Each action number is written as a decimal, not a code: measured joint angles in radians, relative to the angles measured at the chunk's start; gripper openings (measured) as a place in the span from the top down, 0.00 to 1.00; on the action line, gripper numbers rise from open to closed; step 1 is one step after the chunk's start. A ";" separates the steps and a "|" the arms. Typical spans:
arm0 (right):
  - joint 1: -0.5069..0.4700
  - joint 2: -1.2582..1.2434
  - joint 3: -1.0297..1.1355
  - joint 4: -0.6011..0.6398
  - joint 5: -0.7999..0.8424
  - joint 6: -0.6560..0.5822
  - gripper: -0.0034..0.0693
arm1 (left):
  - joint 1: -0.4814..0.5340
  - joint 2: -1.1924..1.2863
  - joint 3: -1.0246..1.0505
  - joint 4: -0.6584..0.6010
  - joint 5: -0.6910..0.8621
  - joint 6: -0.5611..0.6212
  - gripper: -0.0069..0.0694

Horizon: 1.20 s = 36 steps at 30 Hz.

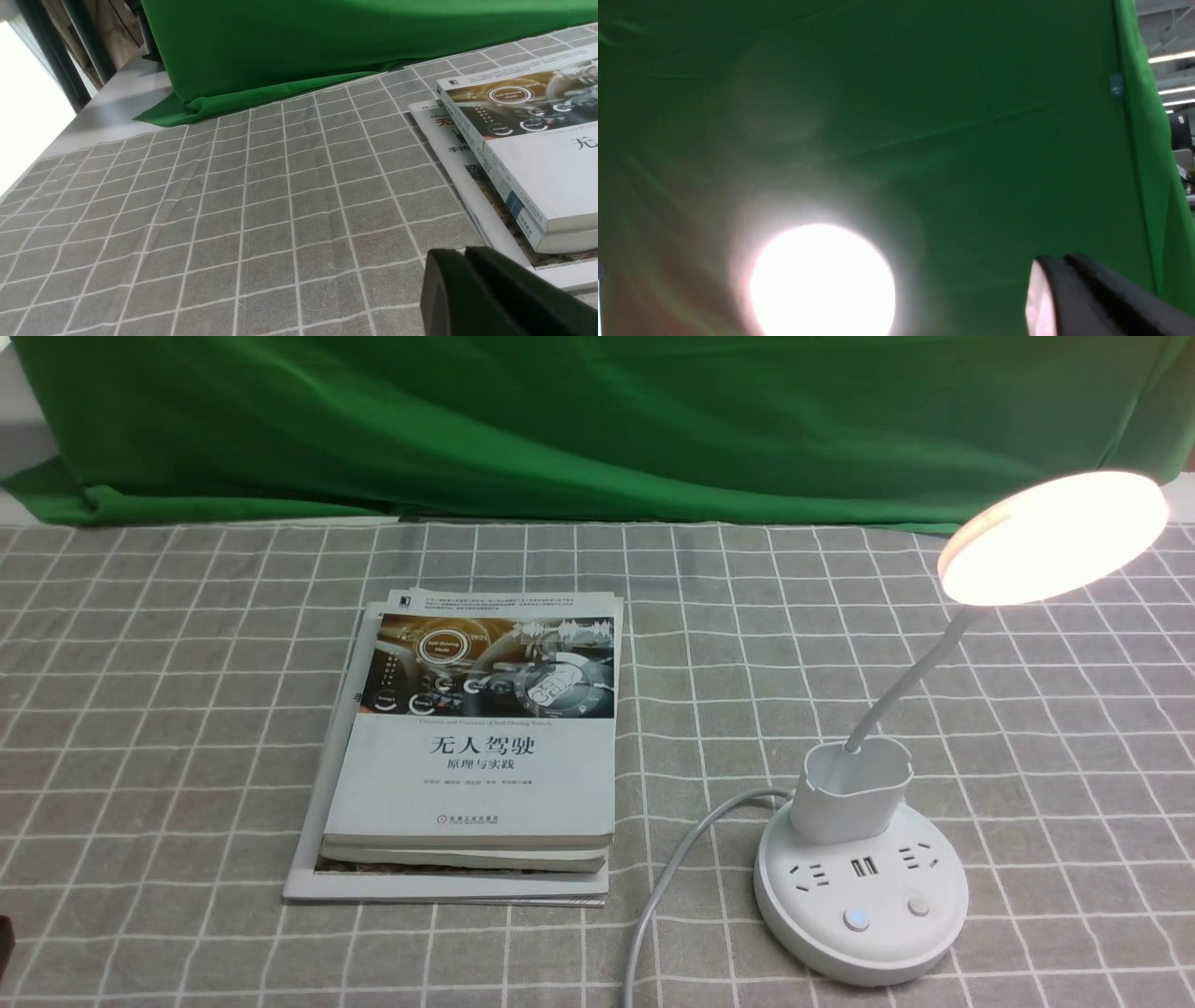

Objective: Turn off the desk lamp on the grey coffee tablecloth by hand.
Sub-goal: 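Press the power button on the lamp base to turn the lamp off with the right gripper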

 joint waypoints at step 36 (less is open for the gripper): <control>0.000 0.818 -0.355 0.227 0.926 -0.313 0.87 | 0.000 0.000 0.000 0.000 0.000 0.000 0.88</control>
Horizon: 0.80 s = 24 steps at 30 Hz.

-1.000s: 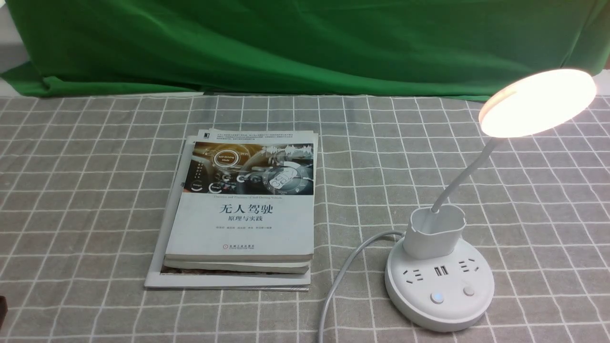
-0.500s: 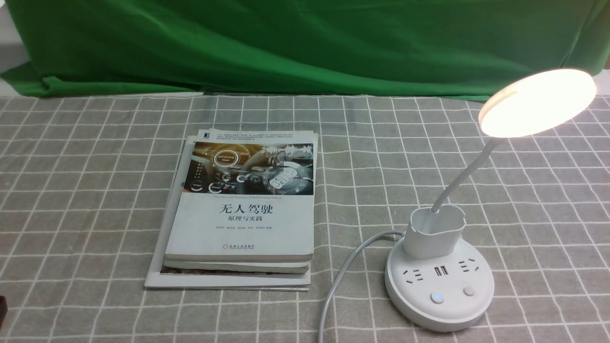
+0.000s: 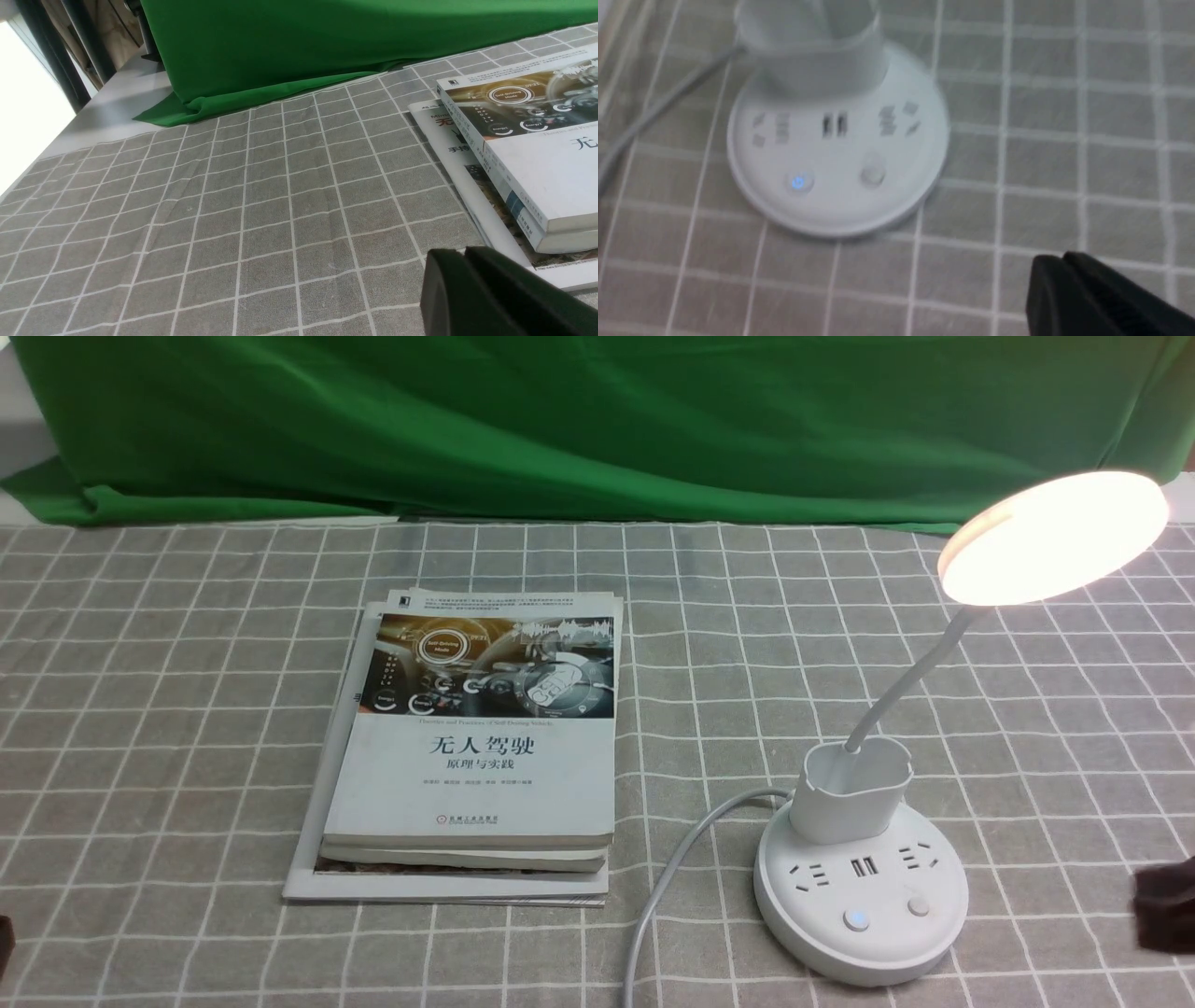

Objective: Turn off the desk lamp on the grey coffee tablecloth by hand.
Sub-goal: 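Press the power button on the lamp base to turn the lamp off with the right gripper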

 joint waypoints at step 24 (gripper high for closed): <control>0.161 0.395 -0.057 0.111 -0.150 -0.102 0.88 | 0.000 0.000 0.000 0.000 0.000 0.000 0.88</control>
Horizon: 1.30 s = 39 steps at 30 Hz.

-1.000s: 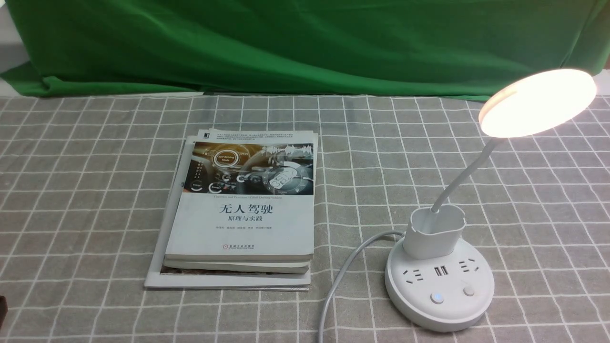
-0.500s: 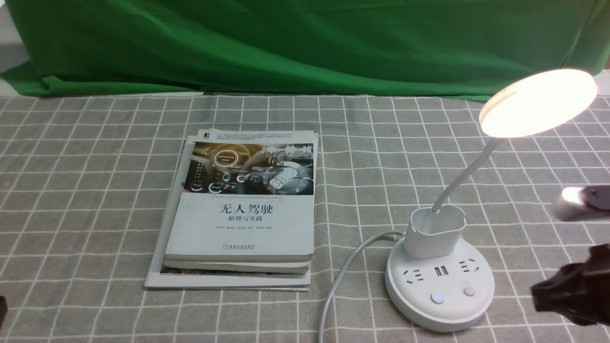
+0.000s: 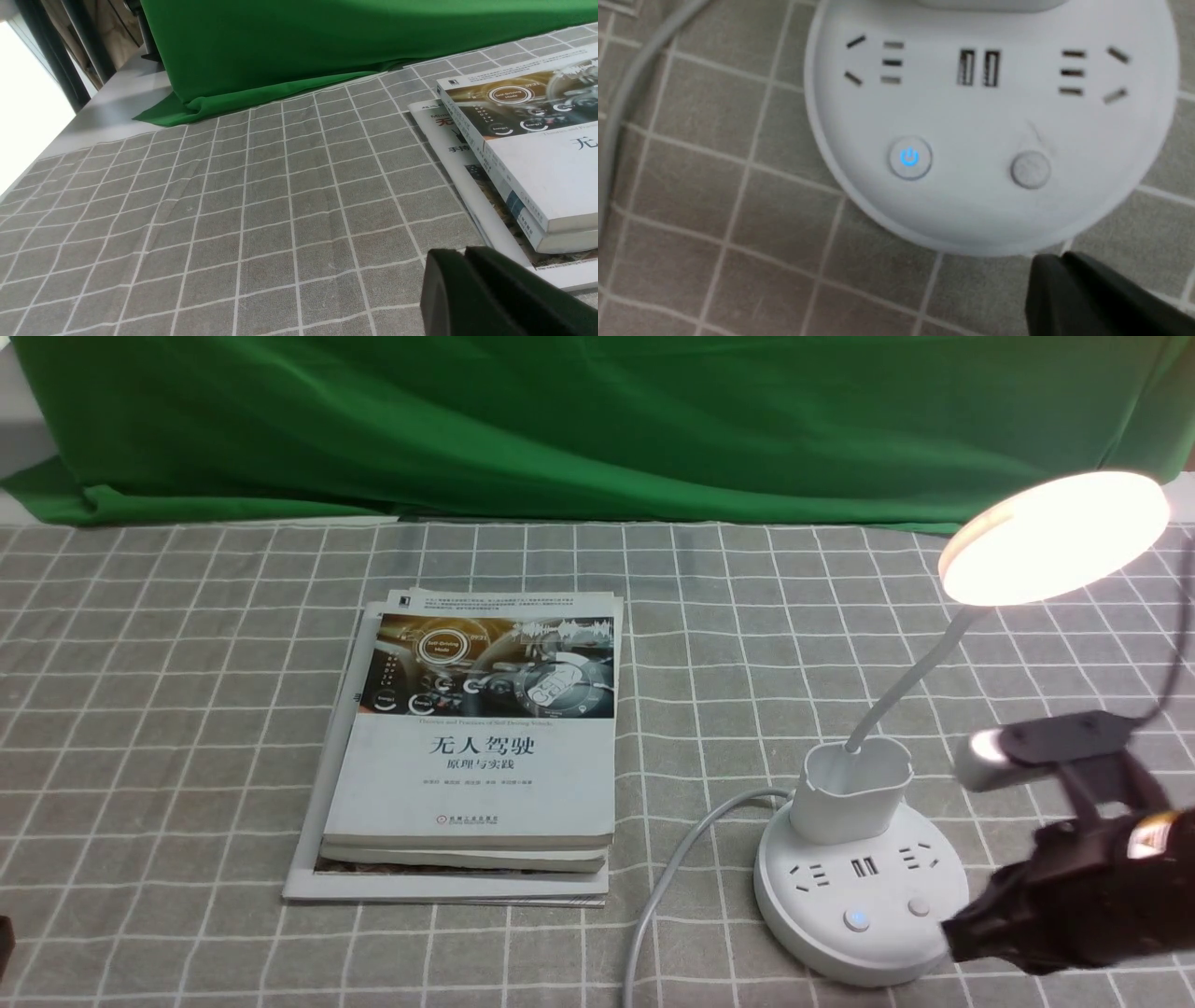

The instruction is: Turn off the desk lamp on the grey coffee tablecloth by hand.

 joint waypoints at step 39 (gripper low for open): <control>-0.048 -0.102 -0.055 -0.237 -0.153 0.315 0.90 | 0.000 0.000 0.000 0.000 0.000 0.000 0.88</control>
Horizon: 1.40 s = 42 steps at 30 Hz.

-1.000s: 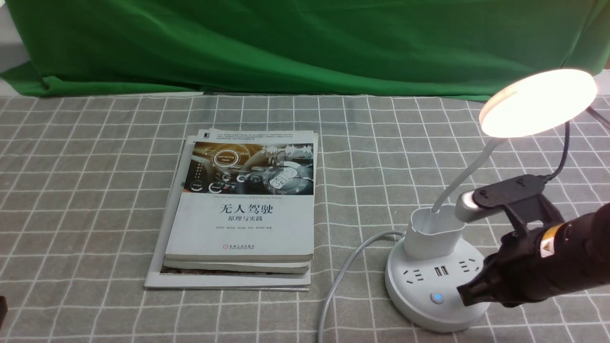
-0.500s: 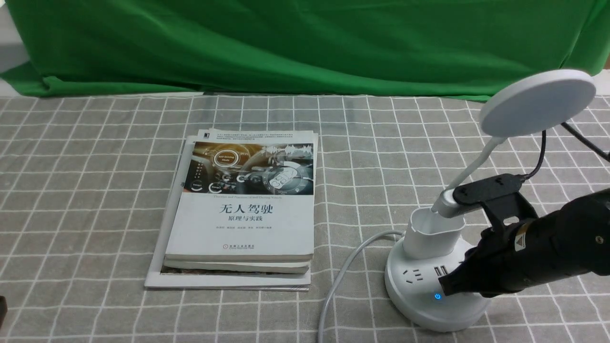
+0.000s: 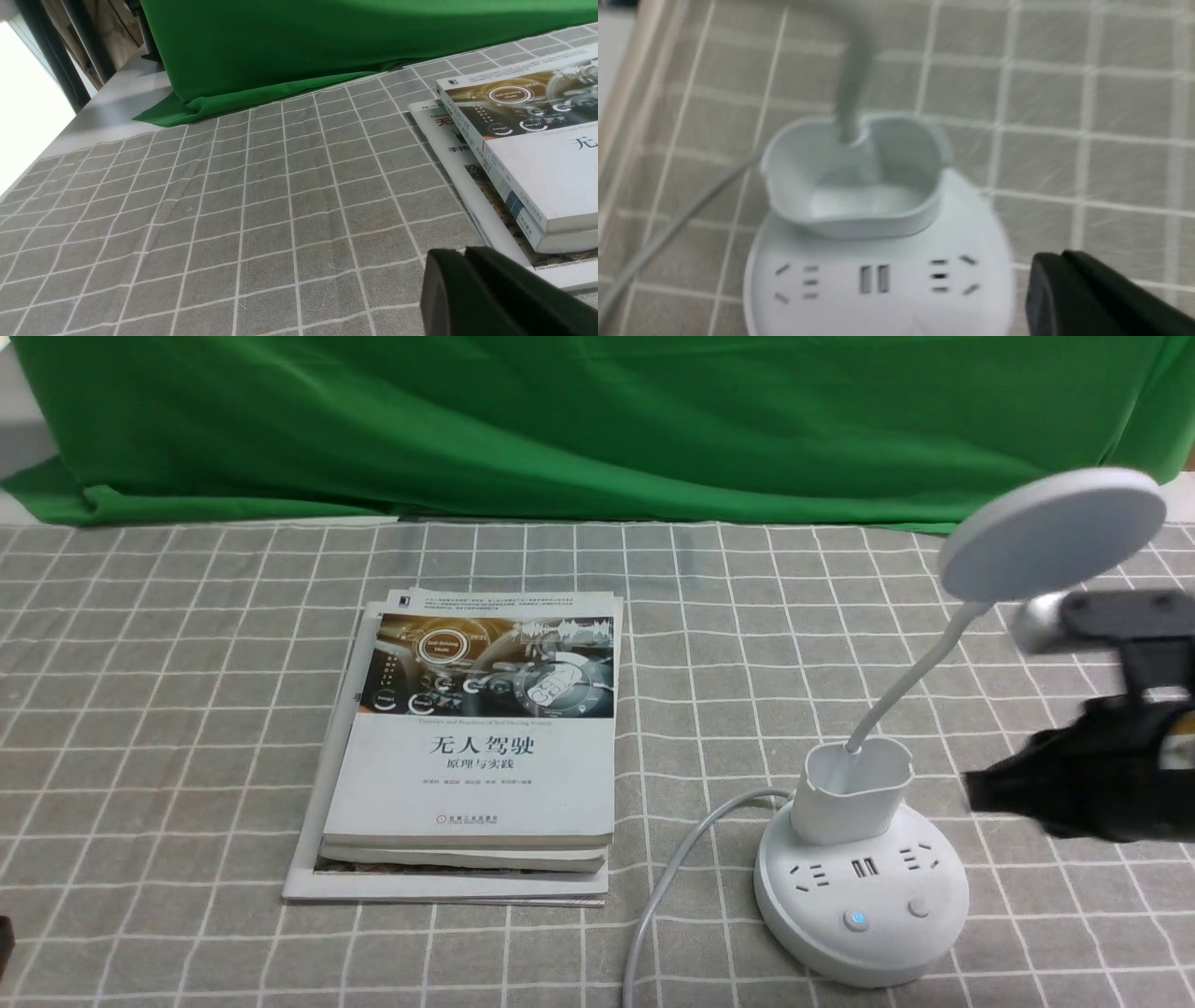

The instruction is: Turn off the desk lamp on the grey coffee tablecloth by hand.

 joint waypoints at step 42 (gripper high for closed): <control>-0.104 -1.084 0.534 -0.001 -0.308 -0.130 0.90 | 0.000 0.000 0.000 0.000 0.000 0.000 0.88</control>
